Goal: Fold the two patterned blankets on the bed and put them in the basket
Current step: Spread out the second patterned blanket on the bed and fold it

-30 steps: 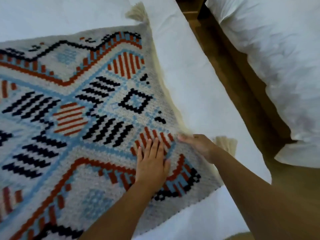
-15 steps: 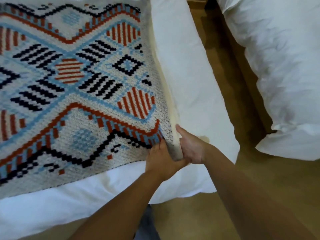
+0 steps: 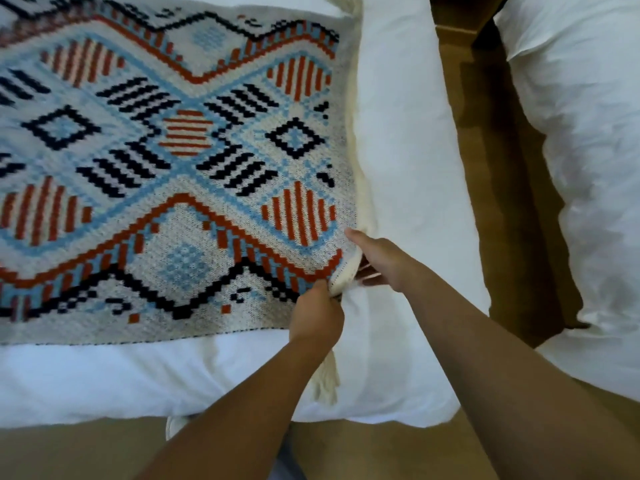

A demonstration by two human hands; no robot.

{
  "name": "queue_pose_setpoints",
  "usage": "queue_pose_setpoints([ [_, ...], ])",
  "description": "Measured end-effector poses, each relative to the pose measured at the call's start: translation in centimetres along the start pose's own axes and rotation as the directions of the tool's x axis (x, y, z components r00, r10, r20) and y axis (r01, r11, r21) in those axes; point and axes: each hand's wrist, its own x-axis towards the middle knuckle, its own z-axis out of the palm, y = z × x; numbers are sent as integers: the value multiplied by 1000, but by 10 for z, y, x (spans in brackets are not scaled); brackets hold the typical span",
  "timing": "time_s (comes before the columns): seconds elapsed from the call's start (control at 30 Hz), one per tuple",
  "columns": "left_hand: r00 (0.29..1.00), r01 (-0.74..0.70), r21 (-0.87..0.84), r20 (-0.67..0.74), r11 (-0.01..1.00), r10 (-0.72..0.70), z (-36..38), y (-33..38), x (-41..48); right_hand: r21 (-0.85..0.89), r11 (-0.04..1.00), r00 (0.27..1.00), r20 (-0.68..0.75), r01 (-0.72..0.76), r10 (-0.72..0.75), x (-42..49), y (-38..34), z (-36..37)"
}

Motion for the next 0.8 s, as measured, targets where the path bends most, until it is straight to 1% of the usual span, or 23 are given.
queue_pose_setpoints([
  [0.07, 1000, -4, 29, -11, 1000, 4, -6, -4, 0, 89, 991, 989, -114, 104, -94, 10, -19, 1],
  [0.13, 999, -32, 35, -16, 999, 32, -12, -9, 1, 96, 976, 959, -224, 197, -171, 19, -38, 2],
  [0.27, 997, -56, 82, -46, 995, 60, -31, -20, 2, -62, 959, 896, -342, 278, -282, 35, -65, 7],
  [0.4, 985, -57, 86, -159, 995, 71, -60, -37, 3, -218, 918, 822, -410, 333, -395, 37, -82, 20],
  [0.5, 968, -43, 177, -237, 983, 84, -90, -54, 3, -289, 884, 780, -423, 367, -462, 33, -94, 37],
  [0.6, 960, 4, 291, -270, 957, 78, -126, -75, 1, -318, 857, 765, -395, 406, -509, 27, -113, 65],
  [0.73, 958, 68, 373, -285, 925, 44, -175, -111, -12, -349, 807, 743, -331, 476, -581, 13, -140, 107],
  [0.8, 958, 95, 361, -287, 928, 14, -199, -130, -22, -360, 783, 738, -289, 507, -610, 5, -152, 131],
])
